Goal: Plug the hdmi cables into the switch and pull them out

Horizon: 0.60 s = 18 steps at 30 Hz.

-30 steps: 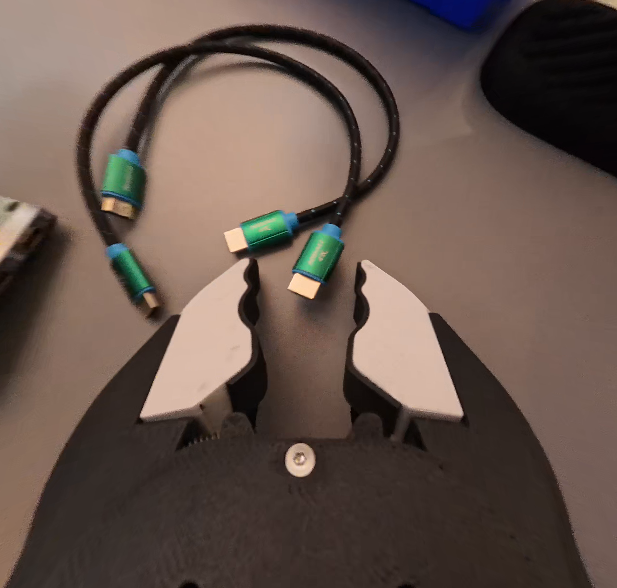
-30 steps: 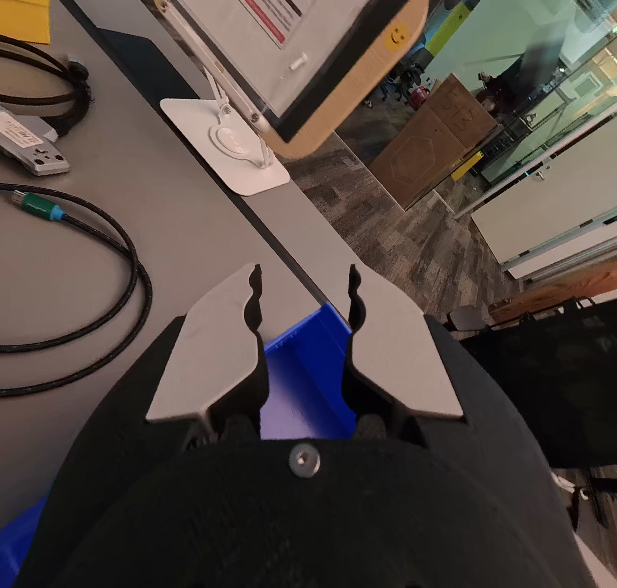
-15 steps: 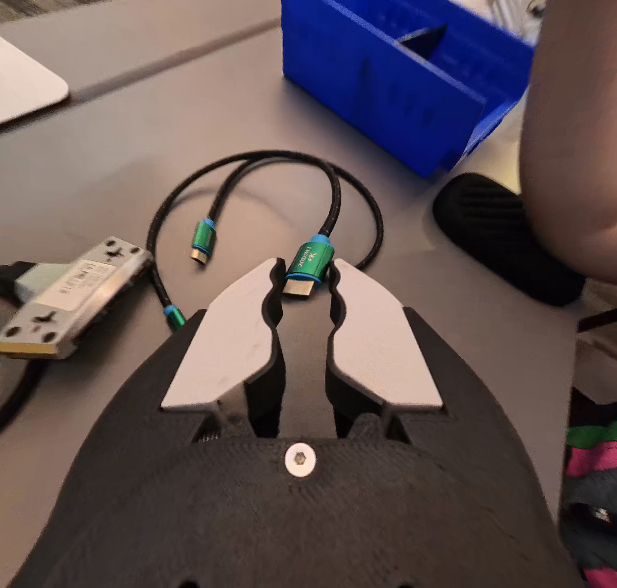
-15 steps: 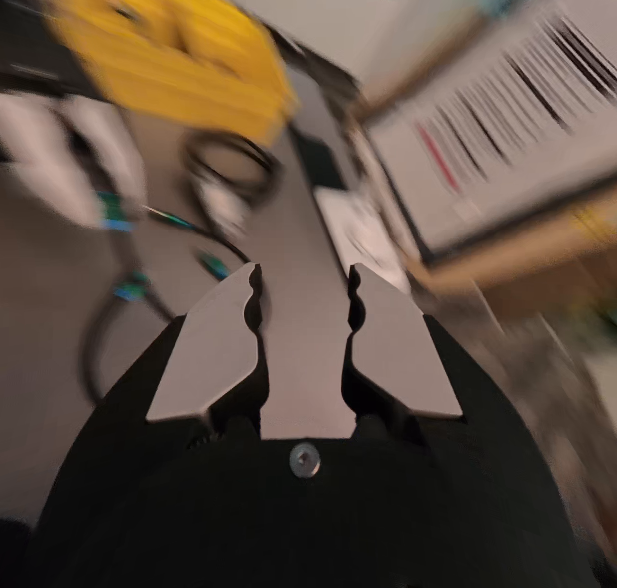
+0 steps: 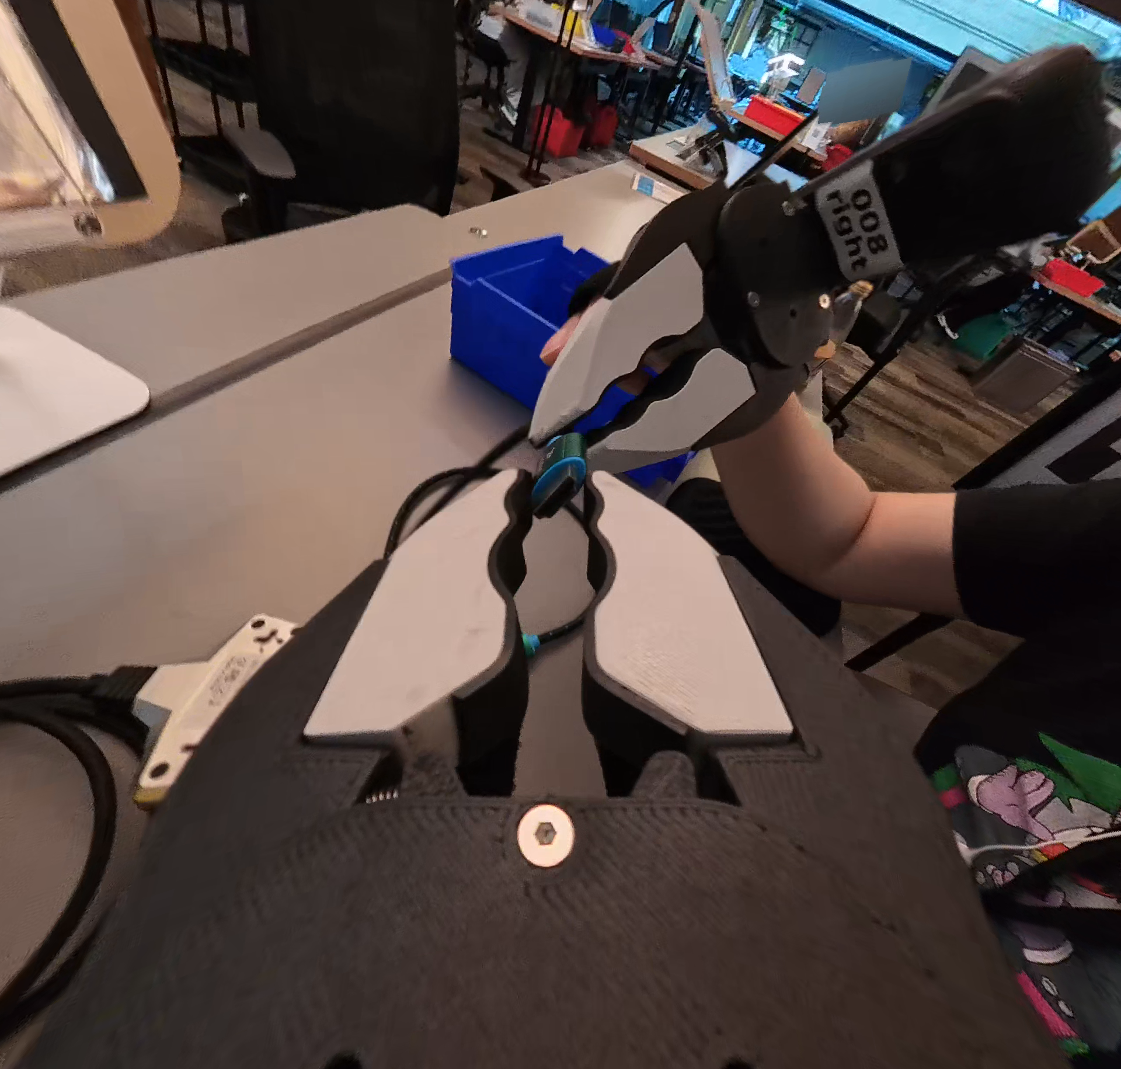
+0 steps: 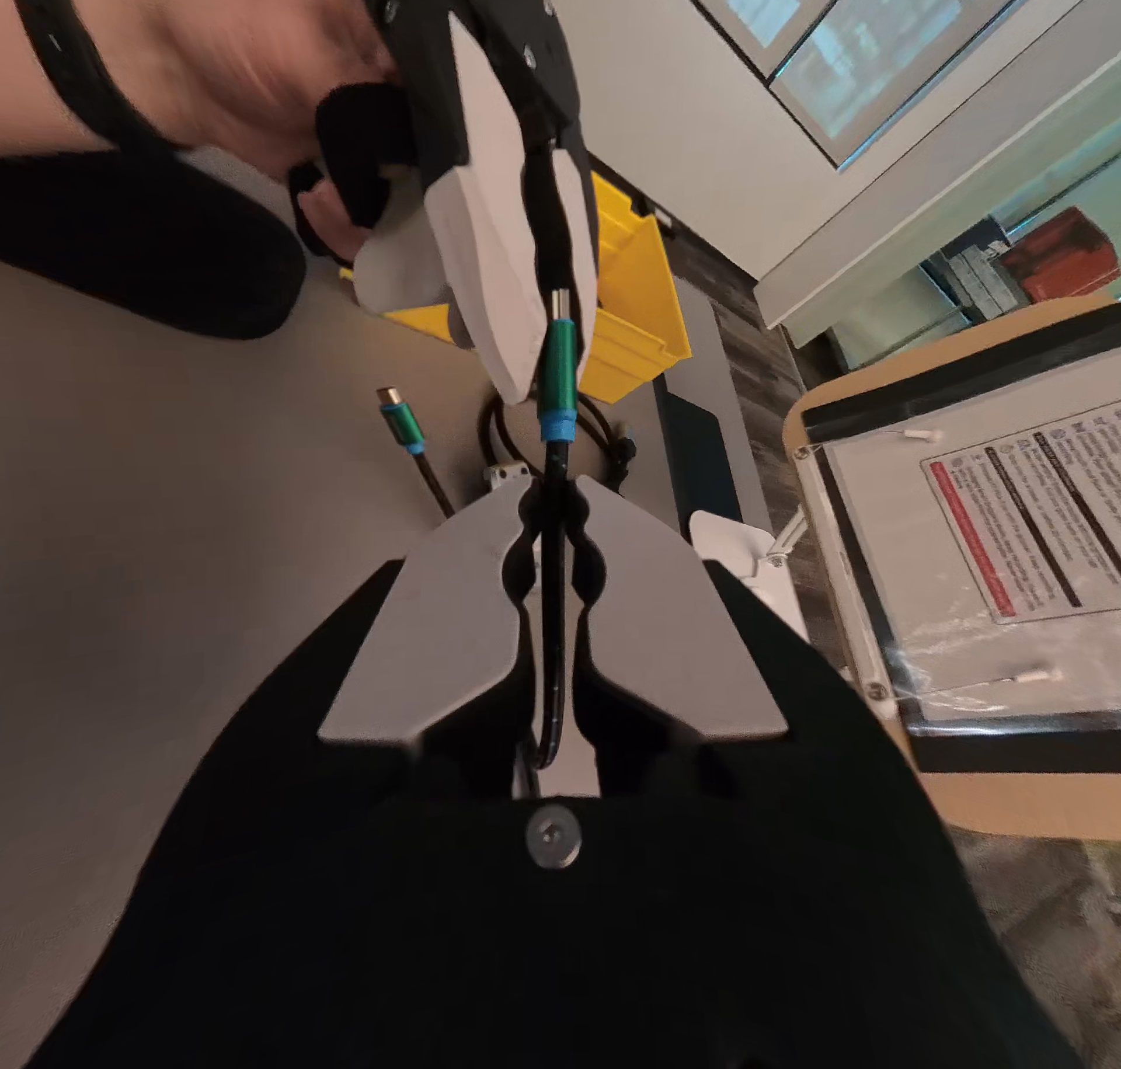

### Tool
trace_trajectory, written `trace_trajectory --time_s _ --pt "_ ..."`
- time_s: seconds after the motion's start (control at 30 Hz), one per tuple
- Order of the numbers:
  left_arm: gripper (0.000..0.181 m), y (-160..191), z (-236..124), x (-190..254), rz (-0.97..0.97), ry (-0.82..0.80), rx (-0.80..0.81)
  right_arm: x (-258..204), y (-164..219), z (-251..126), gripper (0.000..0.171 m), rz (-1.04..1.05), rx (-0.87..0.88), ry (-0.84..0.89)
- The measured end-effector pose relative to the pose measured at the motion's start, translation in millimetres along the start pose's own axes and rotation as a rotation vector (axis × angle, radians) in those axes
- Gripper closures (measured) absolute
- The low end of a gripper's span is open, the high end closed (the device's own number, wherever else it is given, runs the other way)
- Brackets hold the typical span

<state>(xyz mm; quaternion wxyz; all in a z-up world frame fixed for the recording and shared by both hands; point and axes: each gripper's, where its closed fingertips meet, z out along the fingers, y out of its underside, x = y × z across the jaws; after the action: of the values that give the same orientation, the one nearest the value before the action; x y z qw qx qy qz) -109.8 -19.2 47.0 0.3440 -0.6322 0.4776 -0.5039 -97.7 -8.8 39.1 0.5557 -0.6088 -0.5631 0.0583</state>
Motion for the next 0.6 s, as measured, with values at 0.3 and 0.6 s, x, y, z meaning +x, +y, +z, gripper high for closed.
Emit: trace_trajectory --time_s 0.3,0.6 --pt "0.132 -57 -19 -6 0.258 -0.096 0.148 29 -17 -36 0.164 0.492 0.185 -0.120" --pt "0.169 -50 14 5 0.257 0.188 0.110 30 -13 -28 0.164 0.601 0.227 -0.175"
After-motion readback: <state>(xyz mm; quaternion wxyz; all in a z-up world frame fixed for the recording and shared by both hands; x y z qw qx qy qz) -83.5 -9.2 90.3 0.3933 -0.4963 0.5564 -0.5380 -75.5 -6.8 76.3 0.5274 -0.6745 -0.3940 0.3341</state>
